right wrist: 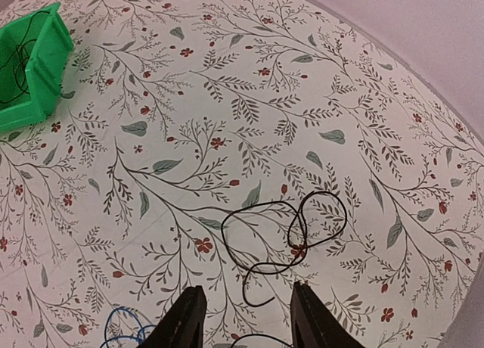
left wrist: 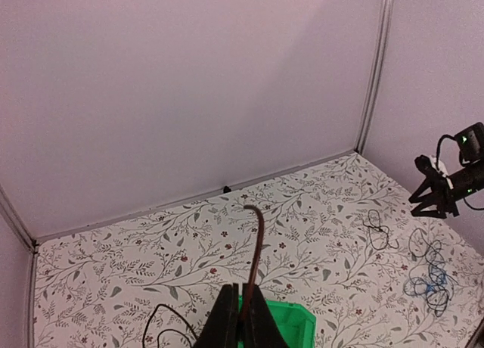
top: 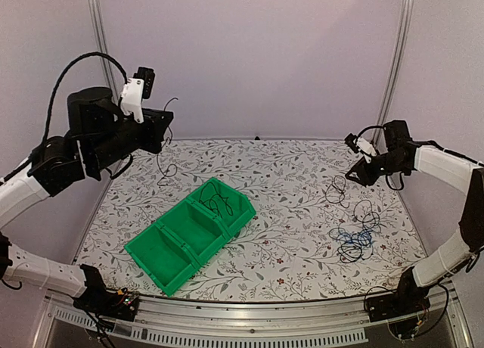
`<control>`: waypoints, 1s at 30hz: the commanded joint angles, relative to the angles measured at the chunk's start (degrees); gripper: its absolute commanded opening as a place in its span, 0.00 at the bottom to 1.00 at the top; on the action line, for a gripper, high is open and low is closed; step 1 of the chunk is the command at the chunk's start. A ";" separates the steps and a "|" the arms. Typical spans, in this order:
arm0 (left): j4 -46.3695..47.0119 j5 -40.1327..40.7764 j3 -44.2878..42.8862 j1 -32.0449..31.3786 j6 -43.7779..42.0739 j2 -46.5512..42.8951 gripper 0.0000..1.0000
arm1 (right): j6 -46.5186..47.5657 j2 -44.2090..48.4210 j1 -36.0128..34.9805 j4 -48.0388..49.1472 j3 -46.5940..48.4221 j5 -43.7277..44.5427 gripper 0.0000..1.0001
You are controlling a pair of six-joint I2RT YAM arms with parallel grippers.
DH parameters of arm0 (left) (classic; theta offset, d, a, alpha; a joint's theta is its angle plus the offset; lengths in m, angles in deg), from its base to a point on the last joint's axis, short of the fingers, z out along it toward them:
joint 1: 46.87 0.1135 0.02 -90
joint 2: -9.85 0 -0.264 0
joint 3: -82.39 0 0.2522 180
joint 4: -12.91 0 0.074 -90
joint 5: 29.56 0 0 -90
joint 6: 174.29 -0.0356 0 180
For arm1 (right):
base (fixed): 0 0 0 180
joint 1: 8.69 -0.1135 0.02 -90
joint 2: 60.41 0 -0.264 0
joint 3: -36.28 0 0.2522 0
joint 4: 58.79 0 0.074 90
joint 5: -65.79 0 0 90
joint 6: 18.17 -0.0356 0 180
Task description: Untangle the cables
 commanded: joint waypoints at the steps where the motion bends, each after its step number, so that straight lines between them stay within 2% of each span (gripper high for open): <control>1: 4.33 -5.56 0.05 1.69 2.26 2.80 0.00 | -1.19 5.25 -0.16 4.91 -6.49 -6.42 0.43; 5: 5.89 -9.92 0.56 3.36 4.27 5.59 0.00 | -2.44 7.38 -0.12 10.74 -11.94 -7.30 0.46; 12: 11.61 -18.07 3.65 4.87 7.82 9.13 0.00 | -3.04 4.25 -0.14 10.47 -11.23 -6.62 0.48; 30: 17.15 -26.39 3.85 5.53 10.67 19.72 0.00 | -1.86 1.27 -0.11 10.06 -11.32 -6.10 0.50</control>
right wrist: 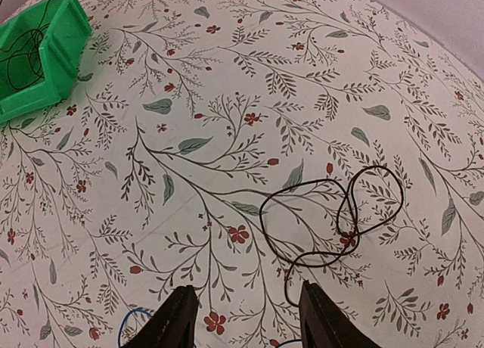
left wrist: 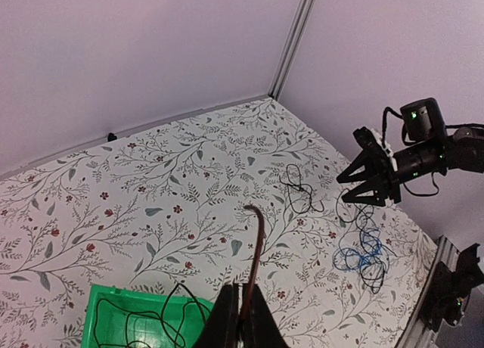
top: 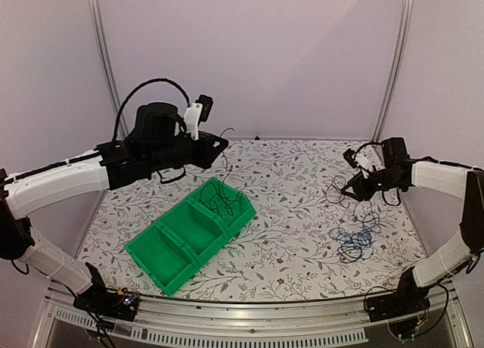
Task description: Untangle the cables
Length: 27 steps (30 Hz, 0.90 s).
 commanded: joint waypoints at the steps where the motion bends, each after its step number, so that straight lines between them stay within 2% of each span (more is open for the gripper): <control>1: 2.31 -2.18 0.65 1.23 1.04 1.44 0.00 | 0.54 -1.19 -0.12 0.57 0.27 -0.64 0.50; 19: -2.26 -1.26 7.17 5.56 3.40 4.47 0.00 | 1.20 -2.33 -0.15 0.03 0.57 -1.10 0.52; 27: -1.79 -2.74 7.08 6.49 2.65 11.76 0.00 | 1.58 -3.14 -0.11 -0.42 0.71 -1.49 0.52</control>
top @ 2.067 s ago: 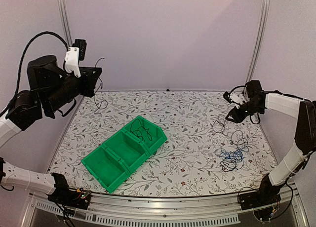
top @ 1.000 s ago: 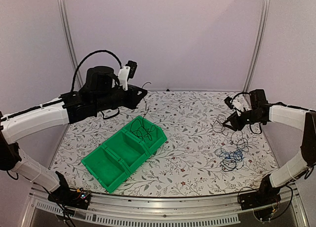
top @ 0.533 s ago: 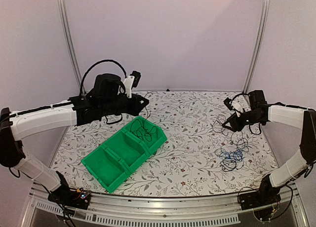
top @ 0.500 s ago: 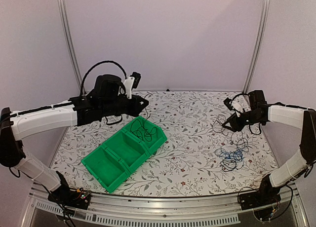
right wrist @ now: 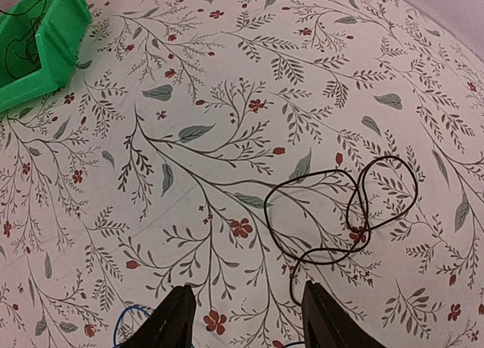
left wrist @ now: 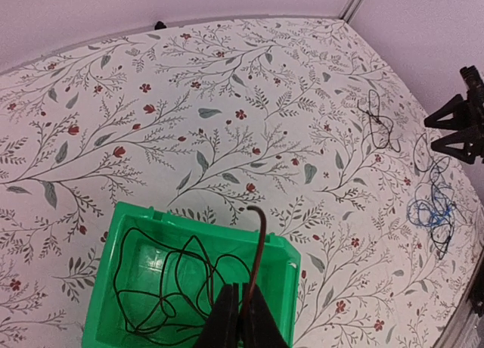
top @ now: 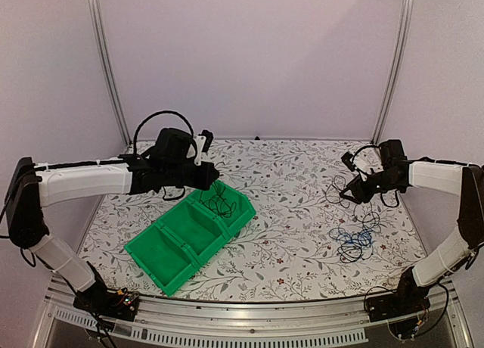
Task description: Untangle the cables
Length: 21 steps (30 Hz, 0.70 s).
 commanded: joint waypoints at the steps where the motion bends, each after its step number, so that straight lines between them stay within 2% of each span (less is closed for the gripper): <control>1: -0.42 -1.30 0.05 0.56 -0.36 4.95 0.00 | 0.53 -0.77 -0.15 -0.41 0.71 -1.31 0.52; 7: -1.20 -3.93 -1.95 0.54 -0.09 10.35 0.00 | 0.71 -1.46 -0.12 -0.77 0.88 -1.57 0.53; 21: -9.36 -0.50 -6.33 0.54 3.95 16.04 0.00 | 1.06 -2.10 -0.12 -1.37 1.42 -2.12 0.54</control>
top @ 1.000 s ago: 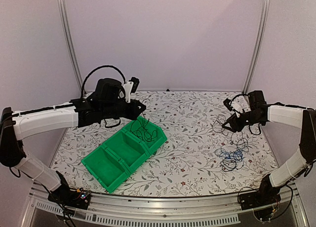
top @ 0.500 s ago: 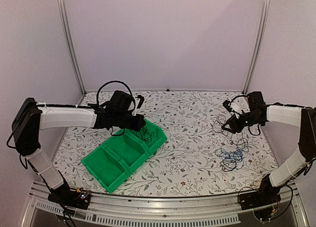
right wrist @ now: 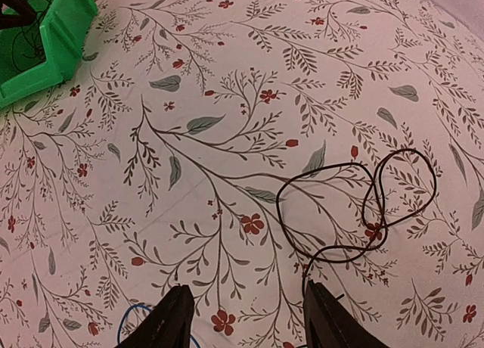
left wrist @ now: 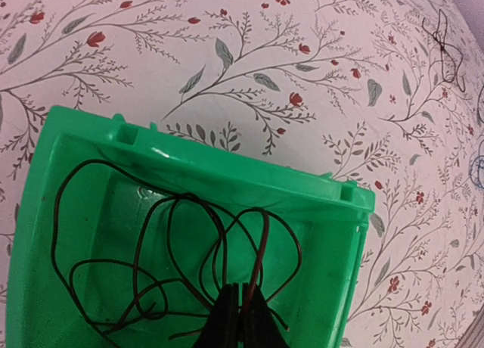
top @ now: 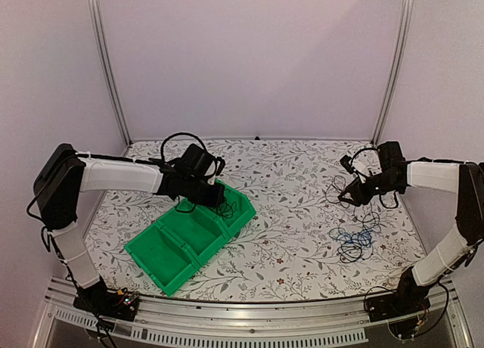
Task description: Untangle the cables
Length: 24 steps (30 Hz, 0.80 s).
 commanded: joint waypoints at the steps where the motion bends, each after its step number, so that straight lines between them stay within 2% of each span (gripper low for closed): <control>1: -3.13 2.02 -1.91 0.46 1.27 0.46 0.00 | 0.60 -0.29 -0.16 -0.65 1.39 -0.85 0.54; 7: -5.23 3.01 -2.12 0.48 1.09 -0.55 0.00 | 0.43 0.25 -0.15 -0.53 1.48 -0.51 0.54; 8: -5.84 3.21 -2.43 0.53 1.01 -0.47 0.03 | 0.38 0.30 -0.14 -0.57 1.55 -0.44 0.54; 10: -7.15 4.56 -3.28 0.49 1.14 -0.70 0.19 | 0.17 0.47 -0.13 -0.53 1.78 -0.22 0.54; 12: -8.51 6.52 -3.99 0.54 1.17 -1.39 0.27 | -0.13 1.03 -0.16 0.14 1.96 1.60 0.54; 18: -10.29 9.06 -5.31 0.46 0.18 -6.89 0.42 | -0.89 1.58 -0.10 0.41 3.23 13.46 0.52; 24: -11.06 10.72 -4.34 0.40 -0.38 -12.57 0.48 | -0.62 -3.66 -0.07 -2.10 5.47 17.17 0.51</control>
